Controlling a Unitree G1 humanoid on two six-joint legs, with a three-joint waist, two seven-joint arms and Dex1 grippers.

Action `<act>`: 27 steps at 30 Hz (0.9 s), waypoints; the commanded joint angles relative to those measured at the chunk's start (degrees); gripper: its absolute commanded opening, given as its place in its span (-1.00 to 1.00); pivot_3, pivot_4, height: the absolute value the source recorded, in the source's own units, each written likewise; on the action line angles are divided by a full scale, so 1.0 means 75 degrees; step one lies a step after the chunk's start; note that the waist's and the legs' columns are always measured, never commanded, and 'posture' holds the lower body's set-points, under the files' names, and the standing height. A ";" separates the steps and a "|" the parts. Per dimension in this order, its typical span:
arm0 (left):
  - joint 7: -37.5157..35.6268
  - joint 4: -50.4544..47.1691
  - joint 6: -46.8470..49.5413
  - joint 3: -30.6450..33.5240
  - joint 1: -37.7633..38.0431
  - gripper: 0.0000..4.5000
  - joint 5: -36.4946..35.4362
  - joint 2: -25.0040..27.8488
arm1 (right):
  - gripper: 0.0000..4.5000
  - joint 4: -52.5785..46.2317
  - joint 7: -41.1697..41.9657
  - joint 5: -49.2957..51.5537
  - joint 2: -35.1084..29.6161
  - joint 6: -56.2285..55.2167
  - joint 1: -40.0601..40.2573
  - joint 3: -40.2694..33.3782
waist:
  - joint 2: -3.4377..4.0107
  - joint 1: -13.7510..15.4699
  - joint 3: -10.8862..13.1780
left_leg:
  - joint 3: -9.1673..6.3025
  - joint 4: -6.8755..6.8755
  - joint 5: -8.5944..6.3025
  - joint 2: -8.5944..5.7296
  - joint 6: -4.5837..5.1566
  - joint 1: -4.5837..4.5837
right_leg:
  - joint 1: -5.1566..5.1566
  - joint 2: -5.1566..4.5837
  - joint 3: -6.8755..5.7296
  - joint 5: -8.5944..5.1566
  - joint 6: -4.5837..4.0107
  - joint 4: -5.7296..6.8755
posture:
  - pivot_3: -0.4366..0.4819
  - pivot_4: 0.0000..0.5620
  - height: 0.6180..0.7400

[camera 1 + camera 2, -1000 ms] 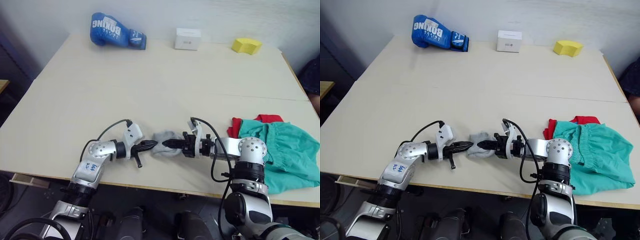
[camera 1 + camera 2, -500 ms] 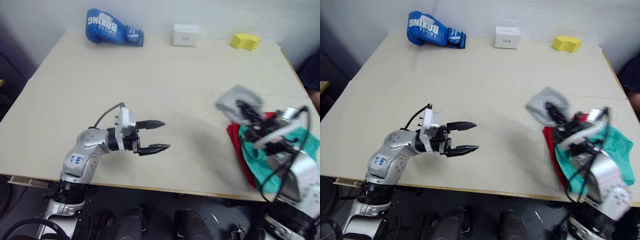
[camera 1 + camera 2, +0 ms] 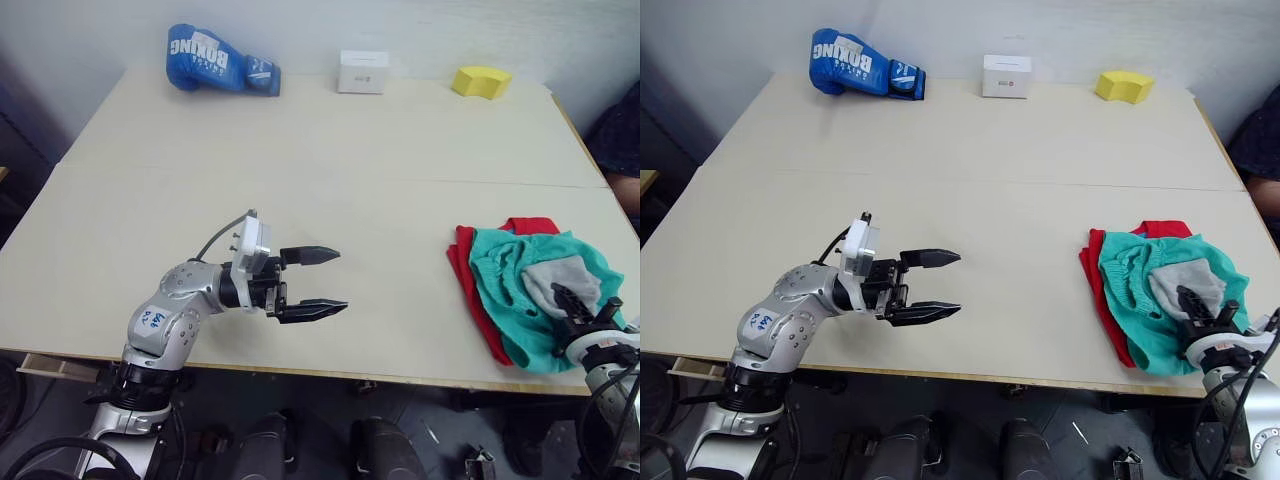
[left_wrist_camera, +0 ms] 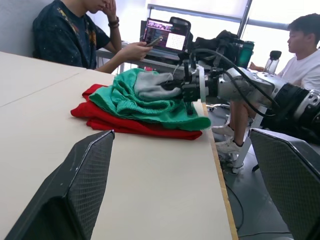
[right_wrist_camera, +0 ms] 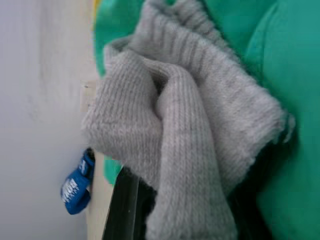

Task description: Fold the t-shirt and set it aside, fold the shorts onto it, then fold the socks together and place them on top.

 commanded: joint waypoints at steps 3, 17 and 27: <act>-0.0085 0.0072 -0.0242 0.0070 -0.0091 1.00 0.0139 0.0125 | 0.00 -0.0468 -0.0175 0.0862 -0.0442 0.0423 0.0592 -0.0163 | -0.0001 0.0030 0.0000 | -0.0005 -0.0001 -0.0001 -0.0001 0.0001 -0.0006 | 0.0000 0.0000 -0.0007 0.0000 0.0000 -0.0001 | -0.05 -0.47 1.00; -0.0070 0.0855 -0.1085 0.0864 0.0560 1.00 0.0855 0.1208 | 0.99 -0.1416 0.5114 -0.3171 -0.3554 0.0904 0.4867 -0.2450 | 0.0021 0.0220 0.0001 | 0.0014 -0.0007 -0.0022 -0.0005 0.0031 -0.0019 | 0.0007 -0.0004 -0.0001 0.0006 0.0009 -0.0078 | -0.05 -0.47 1.00; 0.0278 0.1674 -0.2347 0.1563 0.1618 1.00 0.2245 0.2643 | 0.99 -0.2708 0.8867 -0.7465 -0.4704 -0.2751 0.2091 0.0873 | 0.0002 0.0165 0.0023 | 0.0047 -0.0010 -0.0043 0.0027 -0.0025 -0.0012 | -0.0005 0.0002 -0.0004 0.0046 -0.0003 -0.0101 | -0.05 -0.47 1.00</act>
